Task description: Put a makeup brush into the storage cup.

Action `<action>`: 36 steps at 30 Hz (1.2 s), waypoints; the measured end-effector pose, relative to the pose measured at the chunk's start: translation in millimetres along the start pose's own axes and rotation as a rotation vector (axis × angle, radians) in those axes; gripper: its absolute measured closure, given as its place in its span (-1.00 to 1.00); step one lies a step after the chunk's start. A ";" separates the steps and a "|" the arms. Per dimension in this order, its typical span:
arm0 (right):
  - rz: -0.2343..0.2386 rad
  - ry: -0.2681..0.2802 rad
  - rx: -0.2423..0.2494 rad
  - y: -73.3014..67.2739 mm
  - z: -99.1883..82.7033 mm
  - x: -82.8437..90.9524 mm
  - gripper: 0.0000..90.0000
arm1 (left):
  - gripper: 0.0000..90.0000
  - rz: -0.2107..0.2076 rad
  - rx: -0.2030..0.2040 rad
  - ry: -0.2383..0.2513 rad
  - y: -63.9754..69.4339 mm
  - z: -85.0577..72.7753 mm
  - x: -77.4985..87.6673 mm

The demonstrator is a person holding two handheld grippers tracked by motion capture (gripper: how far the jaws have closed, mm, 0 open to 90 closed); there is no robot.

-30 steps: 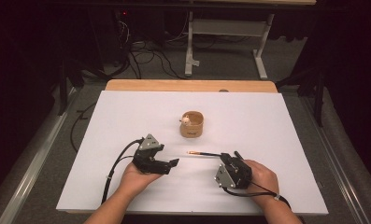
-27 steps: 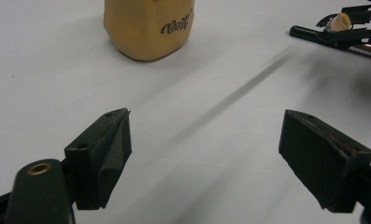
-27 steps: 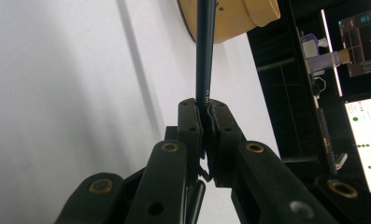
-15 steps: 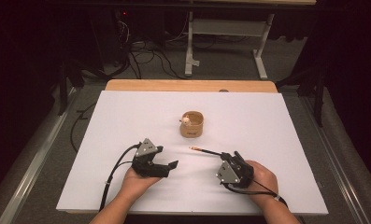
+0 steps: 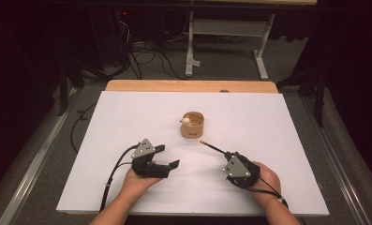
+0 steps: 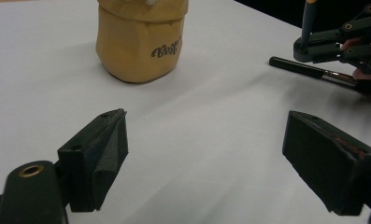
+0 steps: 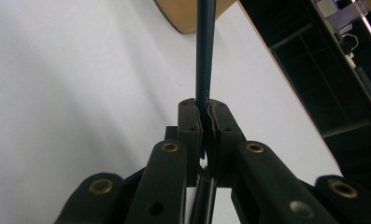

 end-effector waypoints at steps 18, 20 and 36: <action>0.060 0.089 -0.330 13.0 -9.0 14.1 0.94 | -0.71 -0.027 0.010 0.079 5.7 5.9 7.8; 0.065 0.101 -0.355 14.4 -9.8 15.1 0.94 | -0.71 -0.028 0.008 0.082 6.4 6.0 8.5; 0.153 0.209 -0.586 21.6 -14.3 13.7 0.94 | -0.71 -0.046 -0.002 0.116 10.1 8.5 14.2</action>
Point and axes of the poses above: each handheld gripper's, and its own axes: x roughly backward along the jaws, z roughly out of its top, y roughly to its right, the point moved 3 cm from there along -x, roughly forward along the jaws, and after that the axes turned 12 degrees about x, right-handed, at the moved point
